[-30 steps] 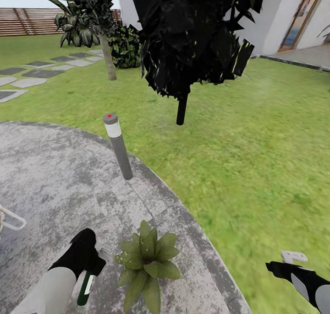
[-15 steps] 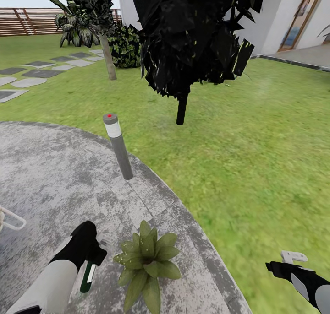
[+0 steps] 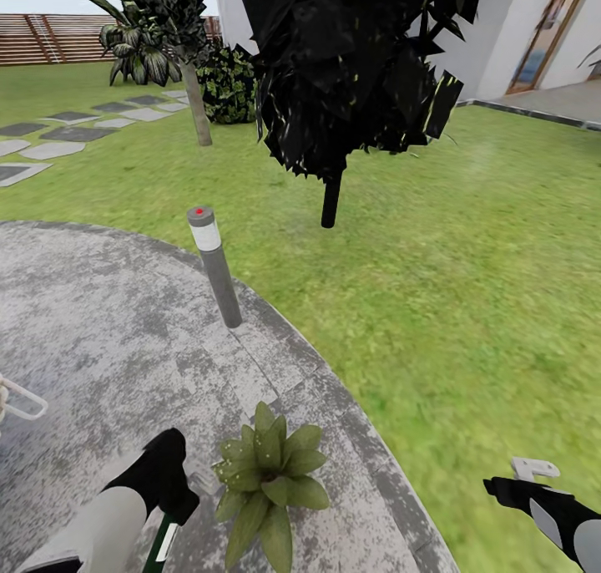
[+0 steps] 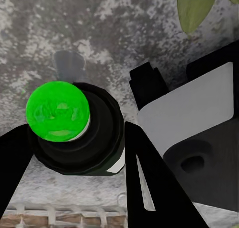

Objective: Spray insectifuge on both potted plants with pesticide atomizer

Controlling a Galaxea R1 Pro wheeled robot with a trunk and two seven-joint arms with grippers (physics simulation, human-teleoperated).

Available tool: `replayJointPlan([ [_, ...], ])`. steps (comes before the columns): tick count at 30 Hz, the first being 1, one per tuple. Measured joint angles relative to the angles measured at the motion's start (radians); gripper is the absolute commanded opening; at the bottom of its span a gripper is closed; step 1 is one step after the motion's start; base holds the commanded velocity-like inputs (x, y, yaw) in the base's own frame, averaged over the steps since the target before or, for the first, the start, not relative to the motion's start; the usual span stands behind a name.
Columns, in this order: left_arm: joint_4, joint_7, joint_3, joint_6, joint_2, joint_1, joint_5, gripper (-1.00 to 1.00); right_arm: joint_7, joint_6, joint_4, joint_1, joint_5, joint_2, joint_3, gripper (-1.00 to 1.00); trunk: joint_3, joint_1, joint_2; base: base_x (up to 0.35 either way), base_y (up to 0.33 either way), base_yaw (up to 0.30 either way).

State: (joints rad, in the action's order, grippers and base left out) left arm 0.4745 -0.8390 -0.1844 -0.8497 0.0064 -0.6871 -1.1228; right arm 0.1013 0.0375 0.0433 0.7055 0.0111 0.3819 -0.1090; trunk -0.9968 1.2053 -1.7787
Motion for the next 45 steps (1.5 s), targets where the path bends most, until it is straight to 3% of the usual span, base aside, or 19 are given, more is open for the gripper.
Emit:
replayJointPlan([
  [10, -0.003, 0.0, 0.0, 0.002, -0.002, 0.002, -0.001, -1.0, 0.0, -0.001, 0.0, 0.0, 0.0, -0.014, 0.0, 1.0, -0.002, 0.0, 0.0, -0.013, -0.011, 0.0],
  [21, 0.01, 0.004, -0.001, 0.002, -0.001, 0.0, 0.001, -1.0, 0.0, -0.001, 0.0, 0.0, 0.0, -0.014, 0.0, 1.0, -0.003, 0.0, 0.0, -0.235, -0.192, 0.036],
  [26, 0.096, 0.008, -0.004, 0.001, 0.0, 0.0, 0.001, -1.0, 0.0, -0.001, 0.0, 0.0, 0.0, -0.014, 0.0, 1.0, -0.007, 0.0, 0.0, -0.034, -0.019, 0.204],
  [41, 0.18, 0.01, -0.005, 0.0, -0.003, 0.0, 0.002, -1.0, 0.0, -0.001, 0.0, 0.0, 0.0, -0.014, 0.0, 1.0, -0.013, 0.0, 0.0, -0.001, 0.0, 0.056],
  [45, 0.188, 0.009, -0.001, -0.001, -0.017, 0.0, 0.003, -1.0, 0.0, -0.001, 0.0, 0.0, 0.0, -0.014, 0.0, 1.0, -0.013, 0.0, 0.0, 0.0, 0.0, 0.0],
])
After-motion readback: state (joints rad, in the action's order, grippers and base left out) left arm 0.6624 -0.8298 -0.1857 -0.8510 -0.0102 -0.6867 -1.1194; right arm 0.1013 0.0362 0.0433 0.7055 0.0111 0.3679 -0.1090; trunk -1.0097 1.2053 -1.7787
